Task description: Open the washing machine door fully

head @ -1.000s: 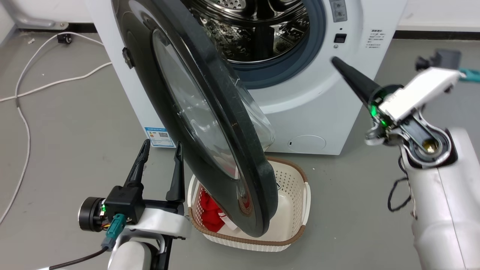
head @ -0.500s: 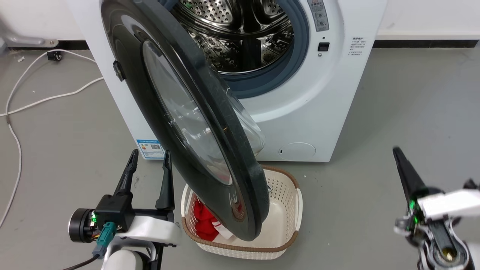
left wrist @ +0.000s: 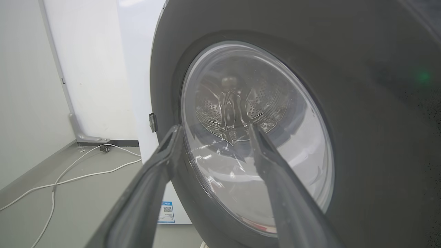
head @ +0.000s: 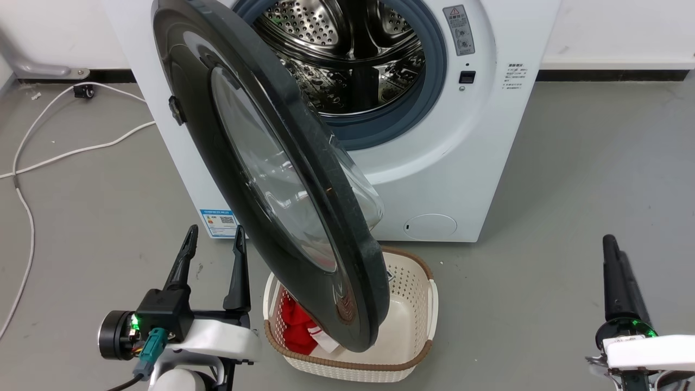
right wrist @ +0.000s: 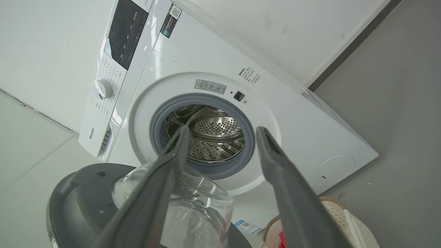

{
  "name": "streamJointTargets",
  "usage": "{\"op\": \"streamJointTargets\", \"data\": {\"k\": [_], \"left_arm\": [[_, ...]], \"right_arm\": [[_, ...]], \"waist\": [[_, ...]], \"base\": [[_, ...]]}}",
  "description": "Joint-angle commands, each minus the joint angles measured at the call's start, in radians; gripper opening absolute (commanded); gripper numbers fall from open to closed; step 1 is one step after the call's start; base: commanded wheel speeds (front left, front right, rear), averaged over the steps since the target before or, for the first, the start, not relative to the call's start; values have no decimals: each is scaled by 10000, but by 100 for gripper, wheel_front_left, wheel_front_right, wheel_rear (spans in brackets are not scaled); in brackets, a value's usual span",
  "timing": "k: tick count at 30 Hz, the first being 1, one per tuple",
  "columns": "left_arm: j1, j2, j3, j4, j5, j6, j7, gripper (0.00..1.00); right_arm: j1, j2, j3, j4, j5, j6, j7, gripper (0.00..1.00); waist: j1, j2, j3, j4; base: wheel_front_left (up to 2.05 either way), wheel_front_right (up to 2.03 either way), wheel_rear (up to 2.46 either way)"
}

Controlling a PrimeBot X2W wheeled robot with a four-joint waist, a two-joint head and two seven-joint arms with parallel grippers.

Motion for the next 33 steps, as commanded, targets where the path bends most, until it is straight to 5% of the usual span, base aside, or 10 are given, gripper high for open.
{"op": "streamJointTargets", "data": {"k": [1, 11, 16, 20, 33], "left_arm": [[124, -6, 8, 17, -7, 6, -25, 100], [61, -7, -37, 43, 105, -15, -25, 100], [78, -9, -6, 50, 175, -51, -25, 100], [87, -7, 2, 76, 232, -106, -25, 100], [102, -7, 21, 127, 343, -183, -25, 100]], "right_arm": [[-13, -18, -35, -94, -388, 0, -137, 100], [88, -83, -397, -1146, -7529, -1, -1013, 100], [517, 0, -79, -1493, -9567, -1, -887, 100], [902, 35, 119, -1379, -10264, -3, -833, 100], [972, 43, 167, -992, -9637, -3, -909, 100]], "waist": [[0, 0, -3, 14], [0, 0, 21, 72], [0, 0, -4, 54], [0, 0, -42, 63], [0, 0, -56, 3]], "base": [[0, 0, 0], [0, 0, 0], [0, 0, 0], [0, 0, 0], [0, 0, 0]]}}
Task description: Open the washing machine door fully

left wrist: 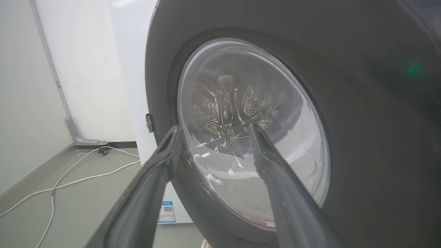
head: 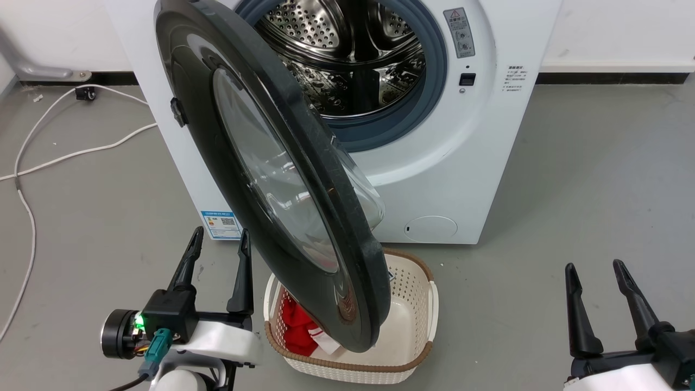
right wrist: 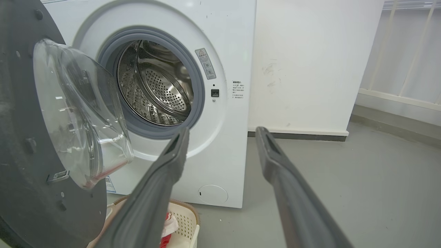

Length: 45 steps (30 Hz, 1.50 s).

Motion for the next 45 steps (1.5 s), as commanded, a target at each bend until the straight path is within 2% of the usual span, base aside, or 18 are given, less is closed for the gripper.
{"op": "streamJointTargets", "data": {"k": [1, 4, 5, 13, 17, 31, 36, 40, 45], "left_arm": [[85, -5, 29, 23, 73, -7, -25, 100], [75, -5, 27, 56, 63, -21, -25, 100], [78, -5, 7, 89, 47, -45, -25, 0], [1, -5, 38, -48, -70, -50, -25, 0], [-208, -8, -15, -588, -191, 29, -25, 0], [-1443, -6, -854, -5073, -98, 310, -21, 0], [-1706, -7, -1684, -5912, -265, 281, -18, 0], [-1618, -5, -2846, -5751, -501, 5, 122, 0], [-1121, 0, -4124, -5354, -863, -229, 868, 0]], "right_arm": [[-93, 33, -17, 13, -1, -7, -38, 100], [-114, 34, -23, 0, 8, -7, -31, 100], [-117, 34, -36, -7, 20, -7, -14, 100], [-91, 35, -84, -49, 121, -7, 15, 100], [-56, 35, -91, -79, 177, -7, 28, 100], [-87, 33, -160, -158, 187, -7, 93, 100], [-118, 31, -171, -156, 223, -7, 93, 100], [-126, 31, -158, -112, 253, -7, 83, 100], [-121, 32, -134, -77, 294, -7, 49, 100]], "waist": [[0, 0, 6, -4], [0, 0, 9, -4], [0, 0, 13, -3], [0, 0, 42, -8], [0, 0, 54, 11], [0, 0, 99, 75], [0, 0, 109, 42], [0, 0, 114, -14], [0, 0, 161, -73]], "base": [[0, 0, 0], [0, 0, 0], [0, 0, 0], [0, 0, 0], [0, 0, 0], [0, 0, 0], [0, 0, 0], [0, 0, 0], [0, 0, 0]]}}
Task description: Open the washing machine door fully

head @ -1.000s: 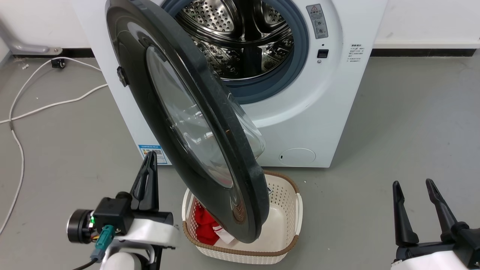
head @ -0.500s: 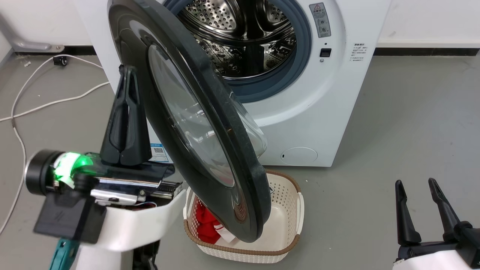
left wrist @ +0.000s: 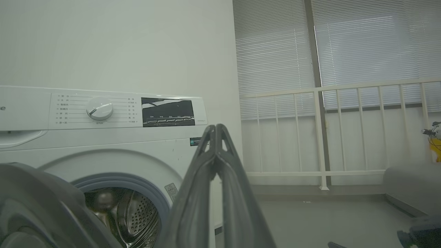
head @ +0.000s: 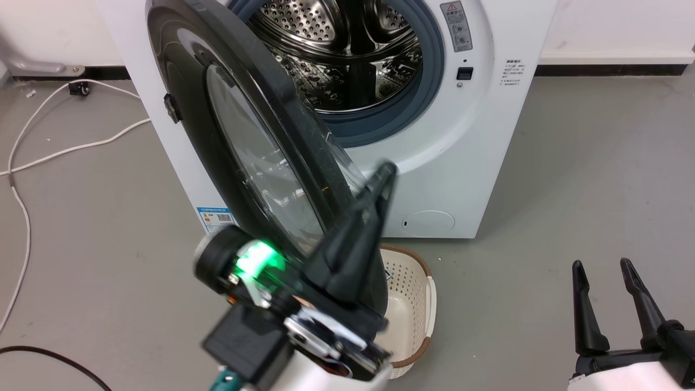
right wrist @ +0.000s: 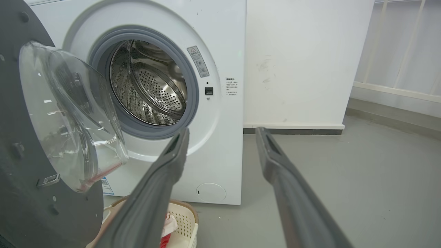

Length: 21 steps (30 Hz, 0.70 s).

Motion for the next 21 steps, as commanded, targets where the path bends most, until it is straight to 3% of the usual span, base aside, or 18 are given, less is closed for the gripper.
{"op": "streamJointTargets", "data": {"k": [1, 3, 7, 13, 21], "left_arm": [[231, 25, -117, 69, -78, -37, 128, 0], [1186, 267, -973, 466, -382, -178, 1005, 0], [1966, 484, -1278, 921, -490, -49, 1457, 0], [2560, 581, -1184, 1516, -434, 360, 1362, 0], [2175, 488, -1065, 2453, -331, 549, 894, 0]], "right_arm": [[-93, 26, 18, 5, 31, -7, -48, 100], [6, 26, 23, 90, 126, -7, -49, 100], [-41, 24, 76, 134, 151, -7, -65, 100], [-96, 24, 46, 113, 189, -7, -49, 100], [-205, 23, 163, 131, 176, -7, -4, 100]], "waist": [[0, 0, 14, -7], [0, 0, 57, 43], [0, 0, 108, 79], [0, 0, 303, 206], [0, 0, 518, 201]], "base": [[0, 0, 0], [0, 0, 0], [0, 0, 0], [0, 0, 0], [0, 0, 0]]}}
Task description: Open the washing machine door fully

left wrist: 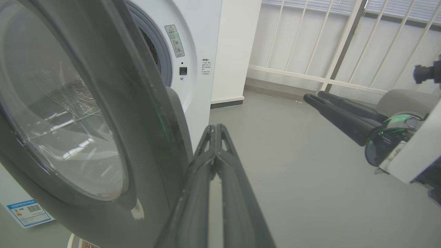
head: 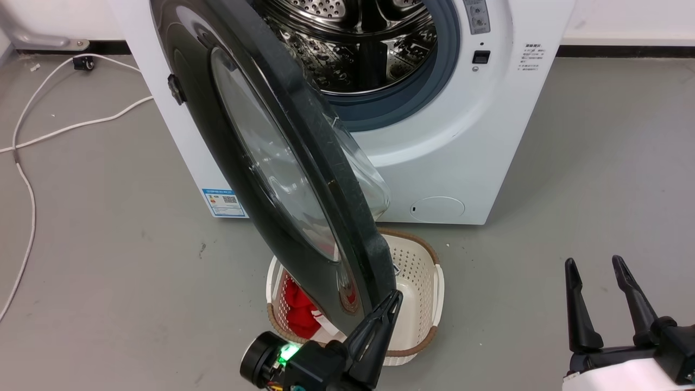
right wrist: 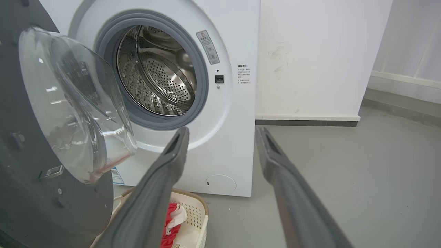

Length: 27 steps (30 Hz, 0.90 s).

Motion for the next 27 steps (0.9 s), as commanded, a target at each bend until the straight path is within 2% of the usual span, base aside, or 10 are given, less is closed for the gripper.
{"op": "streamJointTargets", "data": {"k": [1, 12, 27], "left_arm": [[-208, -36, 45, 111, 33, 49, -111, 0], [-684, -215, 168, 1013, -31, 364, -575, 0], [-946, -239, 491, 1539, -192, 898, -842, 0]], "right_arm": [[-88, 19, 15, 26, 54, -7, -12, 100], [-131, 19, 136, 187, 122, -7, -37, 100], [-158, 19, 166, 371, 242, -7, -111, 100]], "waist": [[0, -1, 33, -37], [0, -1, 85, -306], [0, -1, 68, -333]], "base": [[0, 0, 0], [0, 0, 0], [0, 0, 0]]}}
